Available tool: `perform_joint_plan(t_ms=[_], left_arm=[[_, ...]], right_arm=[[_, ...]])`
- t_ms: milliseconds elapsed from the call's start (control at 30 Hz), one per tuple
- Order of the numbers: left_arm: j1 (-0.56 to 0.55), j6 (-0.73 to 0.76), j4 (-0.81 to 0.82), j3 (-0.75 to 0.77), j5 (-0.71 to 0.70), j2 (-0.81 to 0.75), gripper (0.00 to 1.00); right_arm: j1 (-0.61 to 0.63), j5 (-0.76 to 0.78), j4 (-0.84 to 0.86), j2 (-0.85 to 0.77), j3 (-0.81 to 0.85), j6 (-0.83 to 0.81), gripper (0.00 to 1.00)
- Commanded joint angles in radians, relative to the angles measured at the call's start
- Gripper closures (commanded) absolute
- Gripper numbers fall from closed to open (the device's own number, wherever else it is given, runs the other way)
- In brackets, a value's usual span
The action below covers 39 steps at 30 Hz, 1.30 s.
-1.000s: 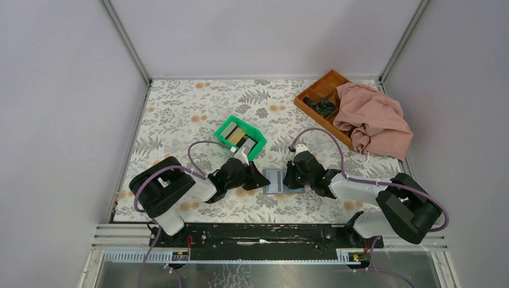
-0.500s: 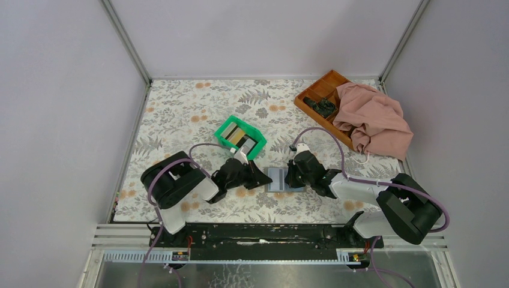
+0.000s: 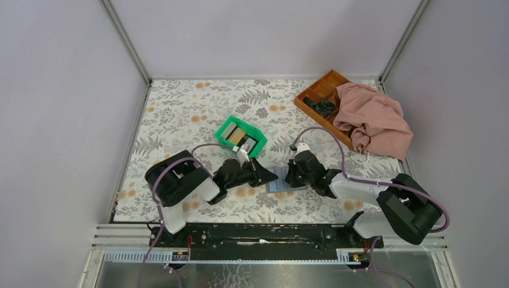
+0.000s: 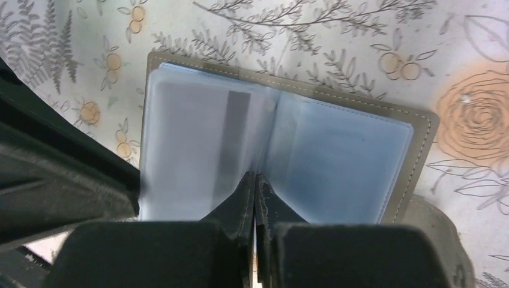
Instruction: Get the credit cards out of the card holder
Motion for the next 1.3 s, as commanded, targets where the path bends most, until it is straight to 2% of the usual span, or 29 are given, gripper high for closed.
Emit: perform_joint_plan(t_ms=[0, 833, 967, 1100, 1267], left_arm=[[-0.022, -0.042, 0.204, 0.03, 0.044, 0.031, 0.78], [-0.023, -0.04, 0.214, 0.098, 0.045, 0.183, 0.78], [-0.024, -0.042, 0.212, 0.108, 0.047, 0.194, 0.78], [-0.024, -0.042, 0.21, 0.113, 0.049, 0.201, 0.78], [-0.023, -0.046, 0.216, 0.111, 0.047, 0.206, 0.78]], right_arm=[[0.019, -0.09, -0.004, 0.011, -0.007, 0.011, 1.0], [0.019, -0.068, -0.078, -0.123, -0.013, 0.009, 1.0], [0.018, -0.048, -0.112, -0.174, -0.005, 0.006, 0.83], [0.019, -0.022, -0.153, -0.21, 0.007, -0.005, 0.72], [0.018, 0.014, -0.188, -0.26, 0.013, -0.006, 0.67]])
